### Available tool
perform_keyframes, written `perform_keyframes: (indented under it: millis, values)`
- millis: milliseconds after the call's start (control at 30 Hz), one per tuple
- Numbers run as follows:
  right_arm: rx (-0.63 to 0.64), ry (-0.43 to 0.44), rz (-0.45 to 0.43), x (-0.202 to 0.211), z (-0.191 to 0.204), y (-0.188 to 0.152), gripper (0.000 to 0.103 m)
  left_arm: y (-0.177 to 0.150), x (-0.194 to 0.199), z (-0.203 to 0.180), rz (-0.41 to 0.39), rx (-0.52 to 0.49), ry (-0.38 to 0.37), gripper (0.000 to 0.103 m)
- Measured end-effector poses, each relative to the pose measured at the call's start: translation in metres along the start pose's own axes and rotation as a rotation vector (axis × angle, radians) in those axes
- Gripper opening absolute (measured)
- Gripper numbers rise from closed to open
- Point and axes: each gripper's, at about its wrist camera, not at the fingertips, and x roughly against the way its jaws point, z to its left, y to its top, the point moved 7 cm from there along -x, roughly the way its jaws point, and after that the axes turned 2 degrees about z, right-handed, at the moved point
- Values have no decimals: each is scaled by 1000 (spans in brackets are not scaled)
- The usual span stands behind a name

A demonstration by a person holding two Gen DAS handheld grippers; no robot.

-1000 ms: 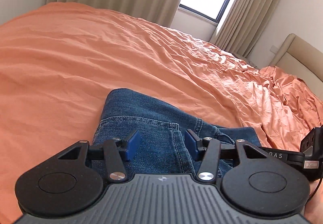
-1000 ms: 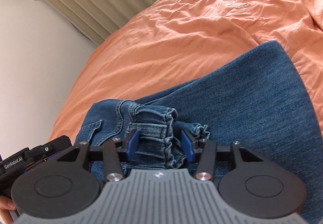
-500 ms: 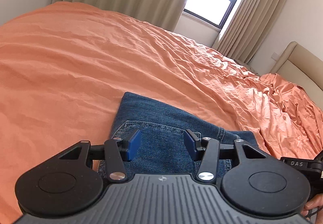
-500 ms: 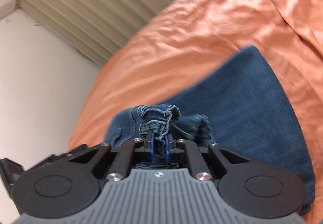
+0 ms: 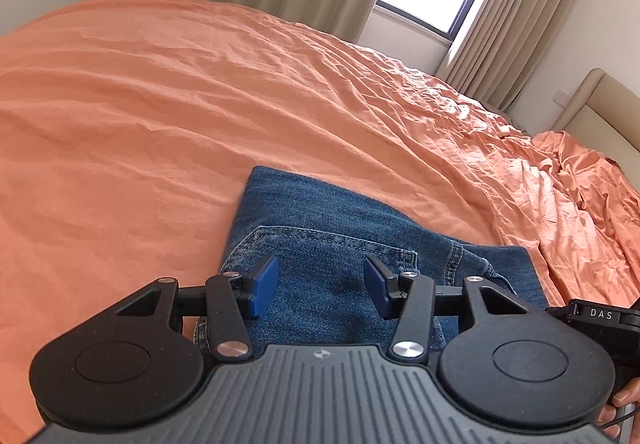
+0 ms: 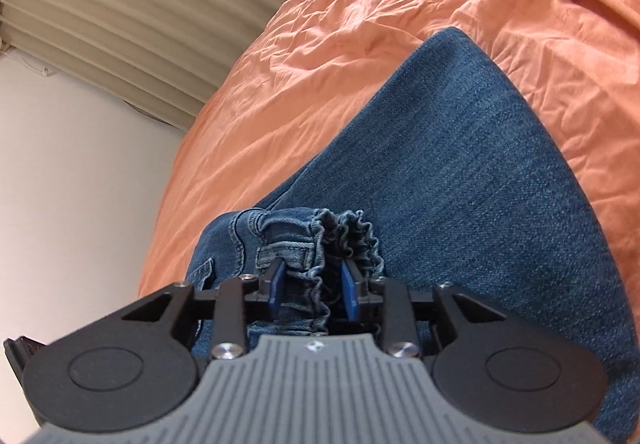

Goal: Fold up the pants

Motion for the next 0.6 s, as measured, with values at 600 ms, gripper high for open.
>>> perform_keyframes:
  millis: [600]
  values:
    - [-52, 80, 3, -14, 3, 5, 16, 2, 1, 3, -5, 10, 1, 57]
